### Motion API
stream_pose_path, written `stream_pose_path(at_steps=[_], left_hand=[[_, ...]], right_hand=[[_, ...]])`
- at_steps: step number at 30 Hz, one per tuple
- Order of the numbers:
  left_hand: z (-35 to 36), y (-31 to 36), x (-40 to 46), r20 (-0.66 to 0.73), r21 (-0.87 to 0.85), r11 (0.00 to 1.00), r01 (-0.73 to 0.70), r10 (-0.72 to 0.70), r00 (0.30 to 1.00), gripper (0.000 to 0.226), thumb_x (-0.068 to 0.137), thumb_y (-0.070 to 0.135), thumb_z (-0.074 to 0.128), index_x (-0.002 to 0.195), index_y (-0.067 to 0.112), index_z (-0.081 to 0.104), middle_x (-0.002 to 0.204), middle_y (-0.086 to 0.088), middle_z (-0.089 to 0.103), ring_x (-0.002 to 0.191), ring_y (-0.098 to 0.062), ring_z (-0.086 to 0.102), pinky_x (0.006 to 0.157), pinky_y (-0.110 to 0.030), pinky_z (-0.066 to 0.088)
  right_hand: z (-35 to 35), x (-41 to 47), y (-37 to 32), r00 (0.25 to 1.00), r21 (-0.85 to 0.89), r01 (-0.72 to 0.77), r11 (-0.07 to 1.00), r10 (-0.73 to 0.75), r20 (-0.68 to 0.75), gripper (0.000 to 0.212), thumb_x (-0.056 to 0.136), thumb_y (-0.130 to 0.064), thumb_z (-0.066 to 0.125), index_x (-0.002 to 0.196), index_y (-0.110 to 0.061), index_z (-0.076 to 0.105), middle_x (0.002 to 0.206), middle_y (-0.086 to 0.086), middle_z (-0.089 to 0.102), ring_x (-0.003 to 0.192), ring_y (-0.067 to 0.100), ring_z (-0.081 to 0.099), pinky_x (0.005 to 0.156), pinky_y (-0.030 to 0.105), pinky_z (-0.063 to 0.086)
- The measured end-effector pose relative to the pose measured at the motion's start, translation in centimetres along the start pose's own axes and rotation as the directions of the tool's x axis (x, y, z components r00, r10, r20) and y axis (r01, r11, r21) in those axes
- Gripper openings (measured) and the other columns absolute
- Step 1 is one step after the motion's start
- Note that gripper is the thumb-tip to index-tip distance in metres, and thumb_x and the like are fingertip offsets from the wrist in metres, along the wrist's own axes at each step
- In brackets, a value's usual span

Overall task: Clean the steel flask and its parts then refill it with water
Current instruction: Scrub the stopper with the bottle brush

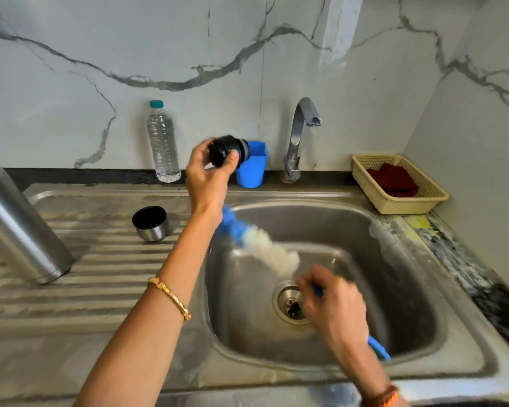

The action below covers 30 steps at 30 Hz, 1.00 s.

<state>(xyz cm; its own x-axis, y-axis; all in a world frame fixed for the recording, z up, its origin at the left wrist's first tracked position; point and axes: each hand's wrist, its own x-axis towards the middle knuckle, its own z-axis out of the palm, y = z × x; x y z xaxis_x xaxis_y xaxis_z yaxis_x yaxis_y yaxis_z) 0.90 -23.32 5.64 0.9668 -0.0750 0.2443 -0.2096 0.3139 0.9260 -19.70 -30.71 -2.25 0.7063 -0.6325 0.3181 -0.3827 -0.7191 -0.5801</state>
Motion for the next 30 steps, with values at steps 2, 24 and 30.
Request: stream_pose_path(at_steps=[2,24,30], left_hand=[[-0.3,0.8,1.3,-0.035,-0.022,1.000,0.018,-0.019,0.999,0.031,0.079,0.010,0.071,0.101,0.027,0.056,0.102,-0.003,0.063,0.089,-0.016,0.061,0.089,-0.037,0.051],[-1.6,-0.1,0.3,-0.026,-0.102,0.977,0.186,-0.190,0.982,0.038,0.086,0.006,0.064,0.122,0.011,0.054,0.117,-0.006,0.055,0.106,-0.019,0.057,0.071,-0.021,0.057],[-0.9,0.4,-0.6,0.041,-0.087,0.981,0.172,-0.169,0.985,0.031,0.086,0.004,0.063,0.116,0.011,0.055,0.110,-0.005,0.054,0.099,-0.019,0.058,0.067,-0.019,0.057]], right_hand=[[1.0,-1.8,0.0,0.996,0.035,-0.080,0.996,0.079,0.038,0.017,0.085,-0.029,0.063,0.077,-0.014,0.060,0.074,0.012,0.068,0.078,0.041,0.058,0.059,0.033,0.035],[-0.4,-0.3,0.4,0.979,0.674,-0.168,0.719,0.202,0.029,0.029,0.083,-0.003,0.064,0.057,-0.004,0.053,0.042,0.000,0.048,0.040,0.002,0.036,0.042,0.012,0.029],[-0.2,0.4,-0.6,0.990,0.594,-0.054,0.802,0.121,-0.074,0.029,0.083,-0.007,0.065,0.058,-0.005,0.051,0.042,-0.005,0.045,0.041,0.006,0.034,0.043,0.013,0.026]])
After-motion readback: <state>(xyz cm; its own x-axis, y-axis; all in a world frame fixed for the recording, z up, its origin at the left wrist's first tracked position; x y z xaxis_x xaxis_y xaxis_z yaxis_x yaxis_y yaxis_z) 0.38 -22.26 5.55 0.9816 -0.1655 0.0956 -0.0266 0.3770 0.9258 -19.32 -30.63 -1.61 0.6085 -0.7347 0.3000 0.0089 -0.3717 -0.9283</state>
